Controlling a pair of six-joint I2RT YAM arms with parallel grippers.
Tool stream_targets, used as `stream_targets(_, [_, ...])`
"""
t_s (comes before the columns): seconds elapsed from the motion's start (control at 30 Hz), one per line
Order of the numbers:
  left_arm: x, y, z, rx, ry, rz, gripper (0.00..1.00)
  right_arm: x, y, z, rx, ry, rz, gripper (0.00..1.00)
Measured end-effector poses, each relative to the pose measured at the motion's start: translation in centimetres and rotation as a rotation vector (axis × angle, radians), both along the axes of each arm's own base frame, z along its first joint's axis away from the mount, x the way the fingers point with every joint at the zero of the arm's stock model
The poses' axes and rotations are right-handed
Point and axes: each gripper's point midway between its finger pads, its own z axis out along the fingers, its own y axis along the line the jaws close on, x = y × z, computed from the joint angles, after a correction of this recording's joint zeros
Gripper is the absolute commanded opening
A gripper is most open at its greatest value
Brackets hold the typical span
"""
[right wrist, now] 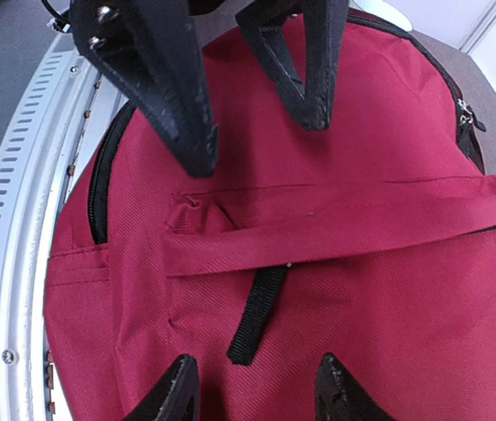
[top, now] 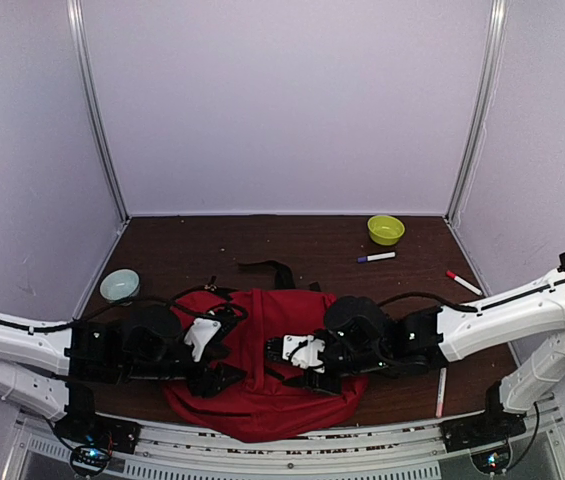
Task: Pack the student bag
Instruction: Grab the lower front pocket of the bag, then hold the lower front pocket of the student bag.
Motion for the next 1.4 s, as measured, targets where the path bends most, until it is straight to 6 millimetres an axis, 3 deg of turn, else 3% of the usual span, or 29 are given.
stream_targets(0.27, [-2.7, -1.0, -2.1, 0.049, -0.077, -0.112, 0.66, -1.5, 1.5, -1.6, -0.036, 0.006, 0.04, 0.45])
stream_targets(0.6, [-3.0, -0.5, -3.3, 0.052, -0.157, -0.139, 0.66, 0.1, 2.4, -1.2, 0.015, -0.04, -0.041, 0.41])
stream_targets(1.07, [-4.0, -1.1, -3.0, 0.014, -0.254, -0.211, 0.65, 0.6, 2.5, -1.5, 0.037, -0.049, -0.072, 0.01])
stream_targets(1.4, [-4.0, -1.8, -3.1, 0.029, -0.353, -0.265, 0.63, 1.1, 2.4, 0.2, 0.072, -0.073, -0.1, 0.0])
